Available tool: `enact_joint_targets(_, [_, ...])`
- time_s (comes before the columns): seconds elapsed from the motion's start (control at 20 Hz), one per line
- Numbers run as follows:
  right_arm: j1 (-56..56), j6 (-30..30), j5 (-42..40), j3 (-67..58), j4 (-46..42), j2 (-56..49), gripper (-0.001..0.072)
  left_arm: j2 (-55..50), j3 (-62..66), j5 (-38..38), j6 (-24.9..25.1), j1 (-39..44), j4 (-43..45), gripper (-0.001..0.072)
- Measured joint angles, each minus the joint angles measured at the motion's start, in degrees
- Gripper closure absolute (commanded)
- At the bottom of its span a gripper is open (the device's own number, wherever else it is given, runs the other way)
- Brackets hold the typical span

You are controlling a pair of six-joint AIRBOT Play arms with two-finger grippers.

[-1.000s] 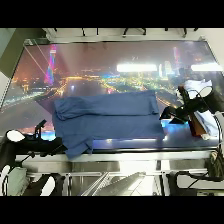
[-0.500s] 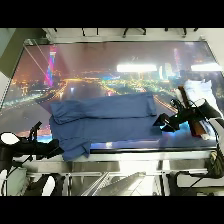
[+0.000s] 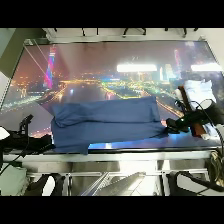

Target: Fold the shirts.

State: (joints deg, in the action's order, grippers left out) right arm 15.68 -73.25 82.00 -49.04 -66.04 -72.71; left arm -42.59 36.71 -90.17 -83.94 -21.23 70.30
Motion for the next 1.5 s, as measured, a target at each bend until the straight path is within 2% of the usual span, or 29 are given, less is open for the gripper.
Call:
enact_joint_targets(0.25, [-0.11, -4.83, 1.33, -0.07, -2.84, 8.35, 0.0692, 3.89, 2.03, -0.63, -2.58, 0.02, 1.38, 0.0698])
enact_joint_targets(0.45, [-0.15, -6.08, -2.51, -1.57, 0.00, 7.61, 0.0692, -6.93, 9.86, 5.27, -2.49, 1.07, -0.98, 0.0698])
enact_joint_targets(0.8, [-2.67, -6.69, -10.86, -15.06, 3.50, -6.32, 0.0691, -36.96, 34.80, 9.64, 0.20, 8.57, -1.75, 0.0698])
enact_joint_targets(1.0, [-4.02, -6.93, -12.76, -23.12, 5.29, -17.18, 0.0691, -47.71, 44.74, 10.03, 0.37, 11.28, 1.46, 0.0698])
enact_joint_targets(1.2, [-4.35, -7.28, -13.79, -26.01, 8.04, -24.50, 0.0686, -54.25, 50.31, 8.81, 0.39, 12.85, 2.80, 0.0697])
enact_joint_targets(1.25, [-4.46, -7.30, -13.97, -26.34, 8.48, -25.53, 0.0556, -55.28, 51.21, 8.39, 0.39, 13.09, 2.89, 0.0697])
enact_joint_targets(1.3, [-4.44, -7.30, -13.99, -26.60, 8.85, -26.14, 0.0192, -55.95, 51.82, 8.13, 0.39, 13.27, 3.04, 0.0695])
enact_joint_targets(1.35, [-4.22, -7.30, -13.97, -26.91, 9.05, -26.64, 0.0006, -56.48, 52.30, 7.89, 0.39, 13.40, 3.28, 0.0571])
enact_joint_targets(1.4, [-3.80, -7.21, -13.46, -27.34, 9.99, -26.93, 0.0006, -56.74, 52.61, 7.52, 0.42, 13.44, 3.65, 0.0313])
enact_joint_targets(1.45, [-3.52, -6.71, -12.52, -27.89, 9.86, -27.08, 0.0006, -56.83, 52.83, 6.88, 0.52, 13.49, 3.82, 0.0209])
enact_joint_targets(1.5, [-2.89, -6.19, -10.91, -28.46, 10.23, -27.41, 0.0005, -56.72, 53.00, 6.23, 0.61, 13.49, 4.00, 0.0210])
